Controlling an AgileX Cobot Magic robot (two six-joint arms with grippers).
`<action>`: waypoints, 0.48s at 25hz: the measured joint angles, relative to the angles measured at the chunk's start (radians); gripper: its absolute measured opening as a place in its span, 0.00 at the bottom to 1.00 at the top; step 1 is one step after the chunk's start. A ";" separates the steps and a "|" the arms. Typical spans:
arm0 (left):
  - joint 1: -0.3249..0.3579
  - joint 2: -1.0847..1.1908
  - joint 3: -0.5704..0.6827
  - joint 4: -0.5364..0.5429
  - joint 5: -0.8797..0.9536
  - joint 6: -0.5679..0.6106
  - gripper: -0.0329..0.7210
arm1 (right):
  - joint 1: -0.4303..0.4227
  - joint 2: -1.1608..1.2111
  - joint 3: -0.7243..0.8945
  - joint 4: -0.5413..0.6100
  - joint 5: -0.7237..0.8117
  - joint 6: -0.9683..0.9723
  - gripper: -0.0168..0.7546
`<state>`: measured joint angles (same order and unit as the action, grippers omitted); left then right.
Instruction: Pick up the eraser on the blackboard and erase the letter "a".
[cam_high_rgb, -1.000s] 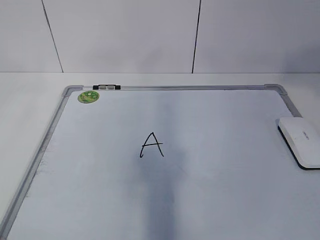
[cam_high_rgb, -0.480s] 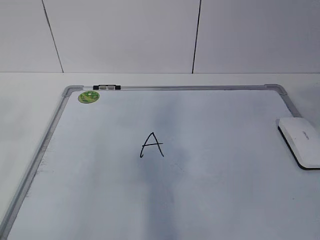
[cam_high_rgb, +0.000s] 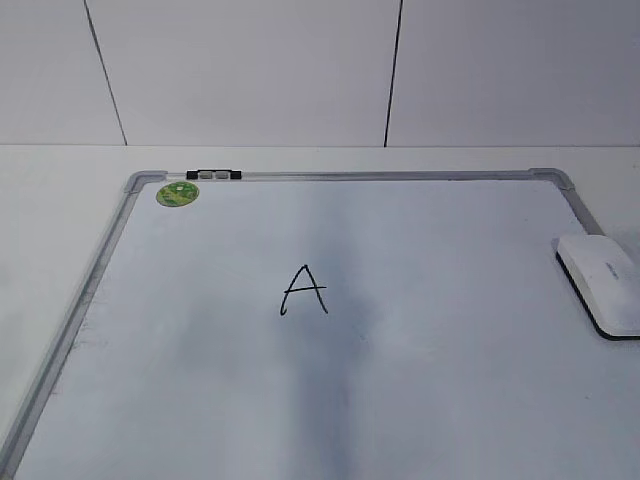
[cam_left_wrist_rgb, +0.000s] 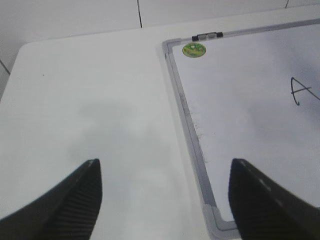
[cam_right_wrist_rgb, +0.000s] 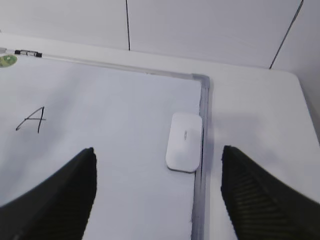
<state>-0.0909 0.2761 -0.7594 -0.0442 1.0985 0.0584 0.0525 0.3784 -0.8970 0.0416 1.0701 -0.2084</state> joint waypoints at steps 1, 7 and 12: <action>0.000 -0.010 0.014 0.000 0.009 -0.002 0.83 | 0.000 -0.018 0.023 0.000 0.008 0.002 0.79; 0.000 -0.090 0.111 0.000 0.037 -0.040 0.83 | 0.000 -0.127 0.176 0.000 0.041 0.019 0.79; 0.000 -0.177 0.195 0.000 0.062 -0.058 0.83 | 0.000 -0.216 0.284 0.000 0.045 0.021 0.79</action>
<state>-0.0909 0.0993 -0.5647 -0.0442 1.1607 0.0000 0.0525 0.1626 -0.6134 0.0416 1.1154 -0.1875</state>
